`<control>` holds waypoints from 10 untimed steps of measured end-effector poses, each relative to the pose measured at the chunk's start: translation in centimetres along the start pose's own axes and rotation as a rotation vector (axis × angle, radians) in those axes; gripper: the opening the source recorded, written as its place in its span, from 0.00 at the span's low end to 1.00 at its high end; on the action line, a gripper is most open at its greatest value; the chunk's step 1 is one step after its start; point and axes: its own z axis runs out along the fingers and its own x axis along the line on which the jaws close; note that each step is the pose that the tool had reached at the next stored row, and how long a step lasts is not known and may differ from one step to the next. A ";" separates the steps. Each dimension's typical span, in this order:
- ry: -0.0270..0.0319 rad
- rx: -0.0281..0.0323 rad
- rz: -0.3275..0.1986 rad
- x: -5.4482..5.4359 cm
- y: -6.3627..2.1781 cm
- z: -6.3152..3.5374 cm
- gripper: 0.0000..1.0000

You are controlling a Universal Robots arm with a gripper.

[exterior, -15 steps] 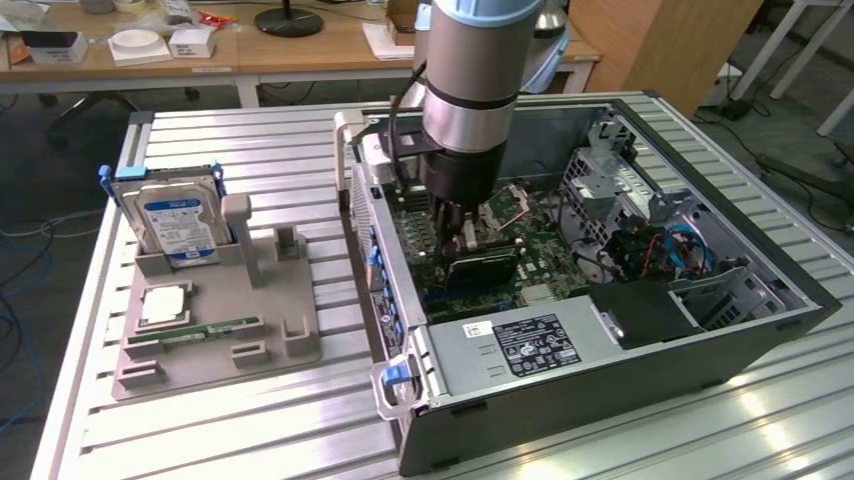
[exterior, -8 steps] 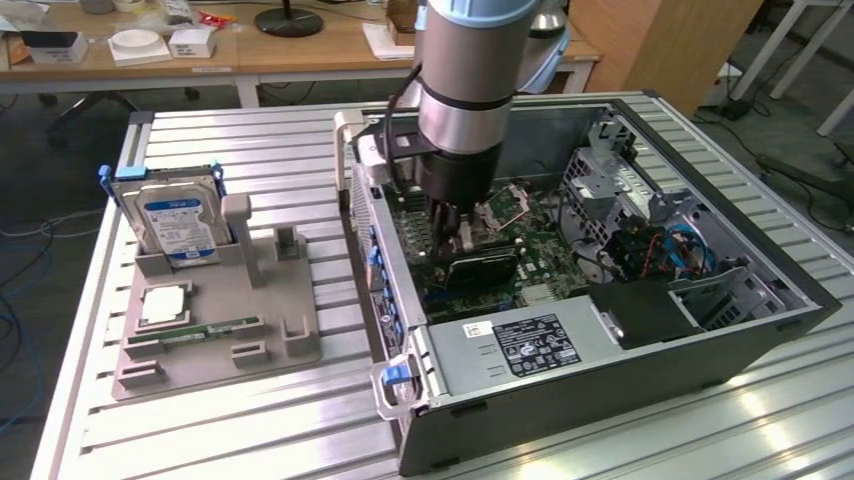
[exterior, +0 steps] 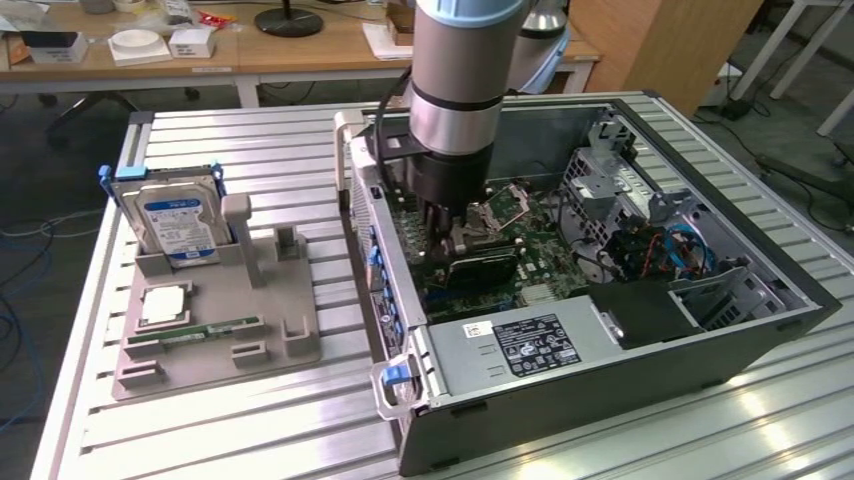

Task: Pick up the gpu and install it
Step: 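Press down on the gpu until it lock into place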

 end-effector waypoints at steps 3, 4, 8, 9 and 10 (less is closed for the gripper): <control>0.0066 0.0001 0.000 -0.2 0.02 -0.06 0.10; 0.0076 0.0000 0.000 -0.2 0.01 -0.09 0.10; 0.0109 -0.0003 -0.001 -0.4 0.00 -0.44 0.10; 0.0108 -0.0002 -0.001 -0.4 0.00 -0.58 0.10; 0.0109 -0.0004 -0.001 -0.4 -0.01 -0.69 0.10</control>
